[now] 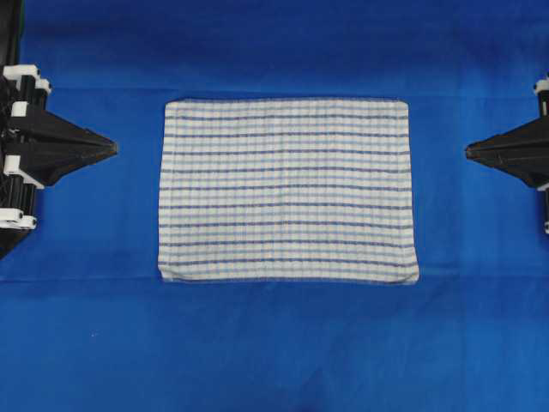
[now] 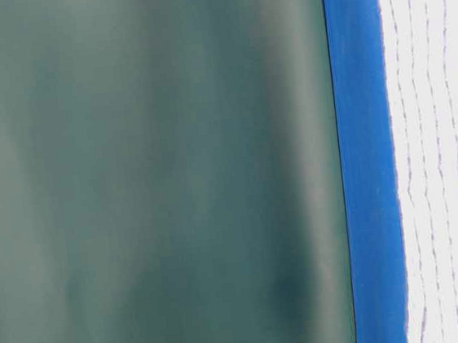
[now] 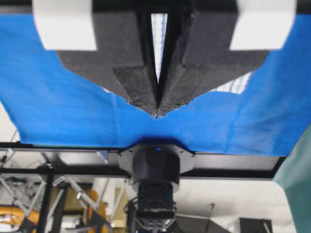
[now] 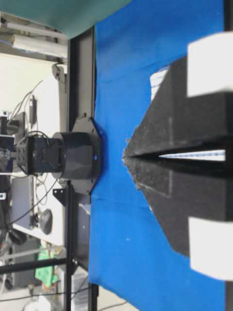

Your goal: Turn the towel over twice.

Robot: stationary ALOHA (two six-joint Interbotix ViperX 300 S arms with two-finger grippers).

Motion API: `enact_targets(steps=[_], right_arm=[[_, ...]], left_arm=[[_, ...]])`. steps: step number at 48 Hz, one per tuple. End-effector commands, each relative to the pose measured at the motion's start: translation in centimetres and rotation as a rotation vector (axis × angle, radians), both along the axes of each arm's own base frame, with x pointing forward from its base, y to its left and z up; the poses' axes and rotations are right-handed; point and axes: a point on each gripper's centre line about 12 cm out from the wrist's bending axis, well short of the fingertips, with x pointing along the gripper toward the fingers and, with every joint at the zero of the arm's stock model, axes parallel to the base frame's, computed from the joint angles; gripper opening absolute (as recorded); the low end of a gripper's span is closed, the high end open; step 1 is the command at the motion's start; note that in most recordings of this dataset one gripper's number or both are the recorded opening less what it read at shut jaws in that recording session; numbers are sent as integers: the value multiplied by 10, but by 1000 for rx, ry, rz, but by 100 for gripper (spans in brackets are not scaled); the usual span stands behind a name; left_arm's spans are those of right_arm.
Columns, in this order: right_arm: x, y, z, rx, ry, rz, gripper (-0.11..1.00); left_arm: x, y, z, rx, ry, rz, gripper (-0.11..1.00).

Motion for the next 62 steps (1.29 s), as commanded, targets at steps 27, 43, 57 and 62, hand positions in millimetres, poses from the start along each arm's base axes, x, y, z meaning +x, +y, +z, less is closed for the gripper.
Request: enact_targets(steps=[27, 43, 57, 62], right_arm=[[19, -73, -45, 160, 339, -331, 0], [38, -106, -97, 229, 583, -435, 39], [53, -125, -142, 268, 745, -469, 57], [59, -134, -155, 280, 775, -487, 57]], left_arm=[[15, 48, -45, -50, 234, 223, 0], [24, 84, -94, -93, 367, 363, 63], [35, 104, -139, -123, 475, 421, 90], [38, 109, -152, -129, 496, 433, 90]])
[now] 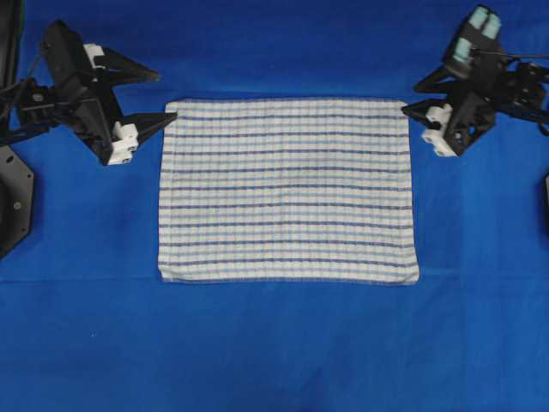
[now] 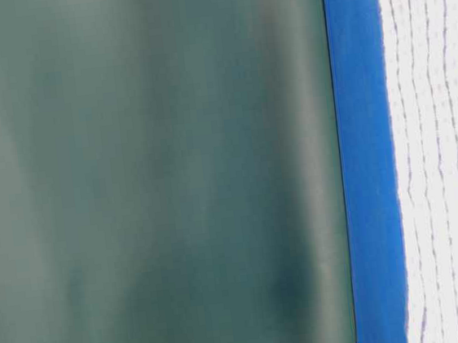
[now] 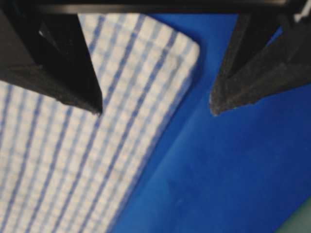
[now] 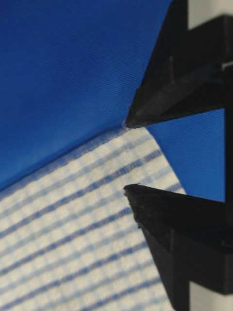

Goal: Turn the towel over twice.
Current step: 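Move both grippers to the towel's far corners and pinch them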

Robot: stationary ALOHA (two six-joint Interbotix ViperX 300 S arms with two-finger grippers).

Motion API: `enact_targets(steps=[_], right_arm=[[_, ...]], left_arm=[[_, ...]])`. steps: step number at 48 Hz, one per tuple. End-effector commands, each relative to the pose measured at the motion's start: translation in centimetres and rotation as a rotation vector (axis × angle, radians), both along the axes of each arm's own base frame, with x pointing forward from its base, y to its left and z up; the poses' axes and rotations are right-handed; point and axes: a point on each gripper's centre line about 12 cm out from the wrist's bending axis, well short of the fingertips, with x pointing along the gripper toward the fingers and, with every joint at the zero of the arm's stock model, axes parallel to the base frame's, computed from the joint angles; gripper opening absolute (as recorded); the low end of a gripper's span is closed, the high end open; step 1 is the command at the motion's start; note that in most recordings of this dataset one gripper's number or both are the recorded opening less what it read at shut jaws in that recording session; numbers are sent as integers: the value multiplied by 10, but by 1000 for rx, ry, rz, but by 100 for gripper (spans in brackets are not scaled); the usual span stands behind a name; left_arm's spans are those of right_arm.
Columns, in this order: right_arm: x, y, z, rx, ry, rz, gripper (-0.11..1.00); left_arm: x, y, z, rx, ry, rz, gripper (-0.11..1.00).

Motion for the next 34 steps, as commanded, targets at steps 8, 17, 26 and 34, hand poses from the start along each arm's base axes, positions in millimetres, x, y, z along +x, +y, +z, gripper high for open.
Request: enact_targets(steps=[8, 17, 26, 34], right_arm=[[10, -22, -20, 5, 27, -43, 57], [11, -26, -36, 22, 63, -49, 57], [11, -28, -42, 33, 82, -54, 56], [11, -28, -42, 31, 81, -53, 34]], left_arm=[[7, 15, -23, -12, 35, 43, 90], [10, 25, -41, -30, 83, 67, 89], [10, 34, -61, -56, 152, 87, 81], [10, 32, -73, -80, 200, 81, 43]])
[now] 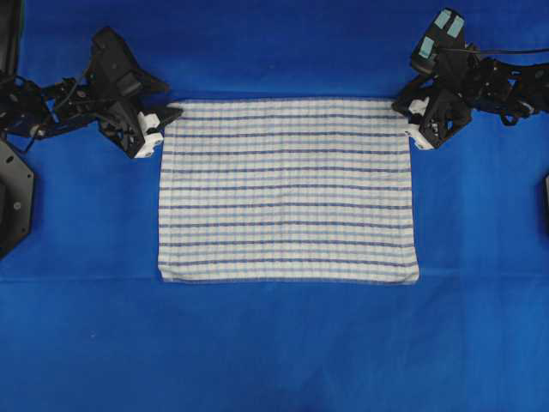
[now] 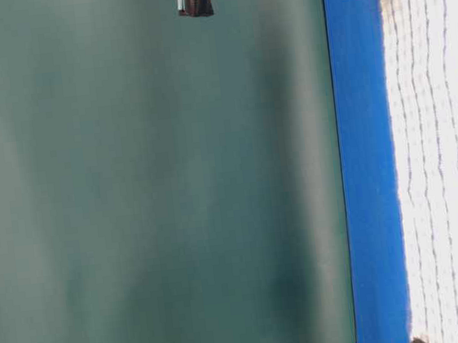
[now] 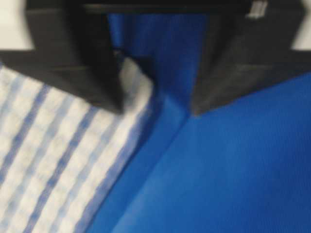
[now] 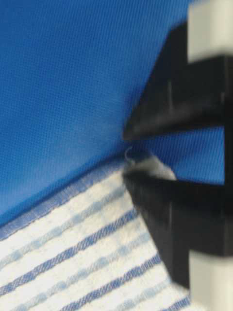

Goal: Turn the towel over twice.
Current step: 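Move both grippers to the towel's far corners and pinch them, then lift the far edge with both grippers, raising the towel upward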

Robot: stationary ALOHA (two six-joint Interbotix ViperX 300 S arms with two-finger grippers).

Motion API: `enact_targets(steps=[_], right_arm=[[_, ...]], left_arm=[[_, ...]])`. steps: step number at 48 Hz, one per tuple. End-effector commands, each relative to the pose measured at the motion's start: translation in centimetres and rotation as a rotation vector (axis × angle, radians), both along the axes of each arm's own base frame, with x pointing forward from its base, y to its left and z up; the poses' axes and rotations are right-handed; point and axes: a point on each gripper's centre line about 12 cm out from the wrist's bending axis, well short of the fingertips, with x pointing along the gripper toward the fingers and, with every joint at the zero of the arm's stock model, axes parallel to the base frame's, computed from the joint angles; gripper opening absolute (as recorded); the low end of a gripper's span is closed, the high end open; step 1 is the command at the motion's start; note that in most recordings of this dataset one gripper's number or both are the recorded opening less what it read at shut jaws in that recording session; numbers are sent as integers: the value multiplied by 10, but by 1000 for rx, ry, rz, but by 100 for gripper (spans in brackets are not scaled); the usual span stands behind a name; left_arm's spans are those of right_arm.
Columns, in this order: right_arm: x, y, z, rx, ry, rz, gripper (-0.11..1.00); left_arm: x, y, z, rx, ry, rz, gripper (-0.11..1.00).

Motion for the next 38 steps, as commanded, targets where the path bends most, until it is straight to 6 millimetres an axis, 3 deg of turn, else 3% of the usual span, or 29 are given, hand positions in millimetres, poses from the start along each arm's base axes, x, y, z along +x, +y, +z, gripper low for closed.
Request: enact_targets(steps=[1, 5, 9, 15, 23, 29, 38], right_arm=[[4, -3, 5, -13, -17, 1, 28], [3, -3, 5, -12, -16, -1, 6], [3, -4, 6, -13, -19, -2, 5], [4, -4, 9, -18, -30, -3, 5], [2, -6, 24, -38, -75, -20, 5], [-2, -13, 42, -68, -126, -48, 5], [-14, -26, 83, -138, -220, -101, 5]], left_arm=[[3, 0, 2, 4, -3, -5, 37], [3, -3, 2, 3, -2, -14, 16], [4, -5, 2, 5, -1, -24, 4], [5, -4, 4, 7, -6, -24, 4], [10, -1, 21, 27, -43, -22, 4], [12, 6, 43, 54, -75, -11, 4], [14, 15, 93, 160, -114, -34, 4]])
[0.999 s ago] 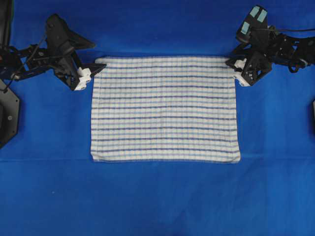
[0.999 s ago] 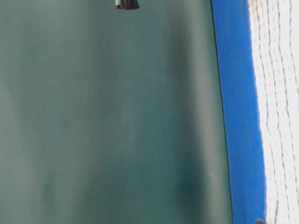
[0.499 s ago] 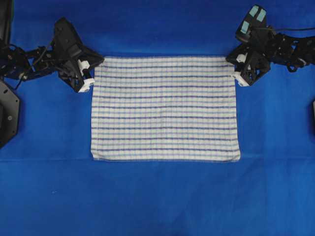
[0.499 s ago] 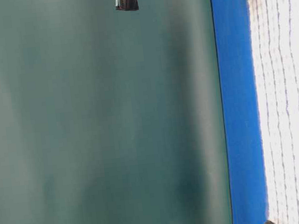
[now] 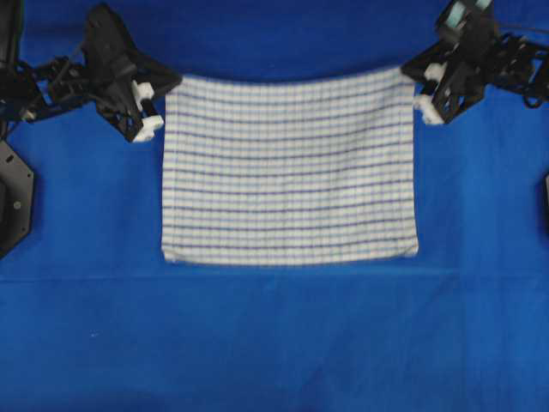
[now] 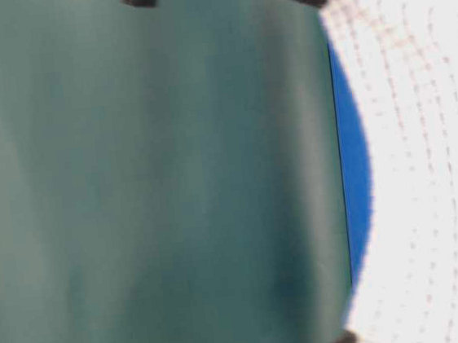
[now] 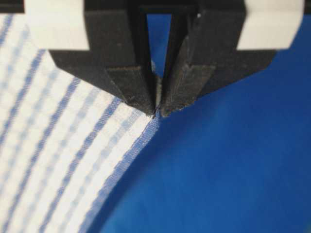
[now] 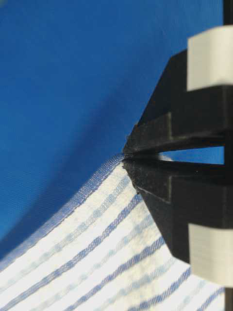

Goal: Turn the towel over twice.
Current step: 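Lift the far edge with both grippers, raising the towel upward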

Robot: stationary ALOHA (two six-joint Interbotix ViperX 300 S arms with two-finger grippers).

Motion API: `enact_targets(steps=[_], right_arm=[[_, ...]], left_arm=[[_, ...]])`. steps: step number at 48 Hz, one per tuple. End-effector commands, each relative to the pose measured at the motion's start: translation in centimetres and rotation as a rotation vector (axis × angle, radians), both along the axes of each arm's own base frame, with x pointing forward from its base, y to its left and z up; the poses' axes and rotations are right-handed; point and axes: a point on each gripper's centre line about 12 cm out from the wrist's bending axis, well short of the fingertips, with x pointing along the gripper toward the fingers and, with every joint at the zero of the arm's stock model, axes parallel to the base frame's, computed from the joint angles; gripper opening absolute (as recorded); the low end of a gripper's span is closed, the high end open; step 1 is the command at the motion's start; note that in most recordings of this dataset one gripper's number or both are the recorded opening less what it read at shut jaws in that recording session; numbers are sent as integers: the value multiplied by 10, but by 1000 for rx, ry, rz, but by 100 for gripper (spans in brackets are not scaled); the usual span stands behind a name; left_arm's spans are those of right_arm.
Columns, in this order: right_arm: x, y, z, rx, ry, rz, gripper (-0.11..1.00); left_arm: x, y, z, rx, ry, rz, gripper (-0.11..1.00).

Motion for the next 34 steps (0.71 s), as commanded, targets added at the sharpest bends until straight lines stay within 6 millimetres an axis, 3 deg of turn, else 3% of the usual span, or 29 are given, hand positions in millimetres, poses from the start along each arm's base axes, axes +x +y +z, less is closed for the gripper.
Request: enact_targets(steps=[1, 10, 18, 27, 34], right_arm=[[-6, -9, 31, -55, -72, -32, 5], [-23, -18, 77, -135, -139, -80, 5], [-36, -17, 126, -222, -185, -87, 5], [-46, -9, 173, -290, -218, -83, 5], [-53, -4, 192, -309, -236, -88, 5]], left_arm=[[3, 7, 34, 66, -57, 0, 4], [-2, 17, 94, 206, -126, -2, 4], [-7, 18, 137, 285, -219, 12, 4], [-12, 15, 175, 358, -270, 5, 4], [-17, 12, 187, 376, -286, 4, 4]])
